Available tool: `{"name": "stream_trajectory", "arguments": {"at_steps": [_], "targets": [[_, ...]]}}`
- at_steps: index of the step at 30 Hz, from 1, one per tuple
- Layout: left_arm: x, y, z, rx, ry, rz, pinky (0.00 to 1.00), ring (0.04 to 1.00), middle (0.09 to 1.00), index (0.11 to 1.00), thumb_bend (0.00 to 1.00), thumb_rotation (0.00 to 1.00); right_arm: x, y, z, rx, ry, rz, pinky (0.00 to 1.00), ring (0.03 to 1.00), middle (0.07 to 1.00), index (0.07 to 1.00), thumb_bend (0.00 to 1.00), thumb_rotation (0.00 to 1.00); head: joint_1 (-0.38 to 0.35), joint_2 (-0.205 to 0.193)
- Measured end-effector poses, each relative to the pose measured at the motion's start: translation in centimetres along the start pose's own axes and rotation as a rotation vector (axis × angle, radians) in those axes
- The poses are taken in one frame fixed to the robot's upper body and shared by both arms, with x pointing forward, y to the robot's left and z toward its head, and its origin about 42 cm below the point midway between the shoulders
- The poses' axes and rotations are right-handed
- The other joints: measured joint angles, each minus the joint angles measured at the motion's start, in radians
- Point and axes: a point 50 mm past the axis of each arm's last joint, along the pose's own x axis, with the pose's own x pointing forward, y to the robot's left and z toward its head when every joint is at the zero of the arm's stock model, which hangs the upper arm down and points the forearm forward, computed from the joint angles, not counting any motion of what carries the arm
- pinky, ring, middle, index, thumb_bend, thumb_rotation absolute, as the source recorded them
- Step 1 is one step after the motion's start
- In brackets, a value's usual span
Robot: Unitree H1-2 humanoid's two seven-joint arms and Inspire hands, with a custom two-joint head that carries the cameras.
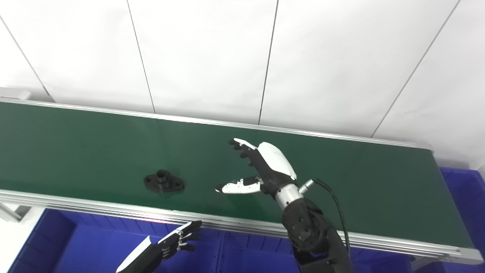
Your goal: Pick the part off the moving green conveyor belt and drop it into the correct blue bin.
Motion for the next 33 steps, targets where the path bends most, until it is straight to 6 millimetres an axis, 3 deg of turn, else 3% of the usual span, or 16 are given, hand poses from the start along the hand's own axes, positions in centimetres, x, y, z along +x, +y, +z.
{"name": "stream_trajectory", "arguments": {"at_steps": [11,26,33], "targets": [[0.4,-0.6,0.3,-0.020,-0.050,0.031,0.82,0.886,0.923,0.932,0.71,0.14,2.6,-0.4,2.3,-0.205,-0.035,0.136,0.80,0.861,0.888,0.891,0.80,0.36,0.002,0.005],[0.5,-1.0,0.4,-0.040,-0.060,0.060,0.82,0.884,0.923,0.926,0.70,0.17,4.4,2.3,0.5,-0.367,0.047,0.284,0.80,0.842,0.873,0.888,0.81,0.31,0.015,0.011],[0.3,-1.3,0.4,-0.045,-0.056,0.060,0.81,0.882,0.924,0.925,0.71,0.18,5.2,2.9,0.1,-0.366,0.048,0.253,0.79,0.843,0.875,0.884,0.79,0.37,0.023,0.014]]}}
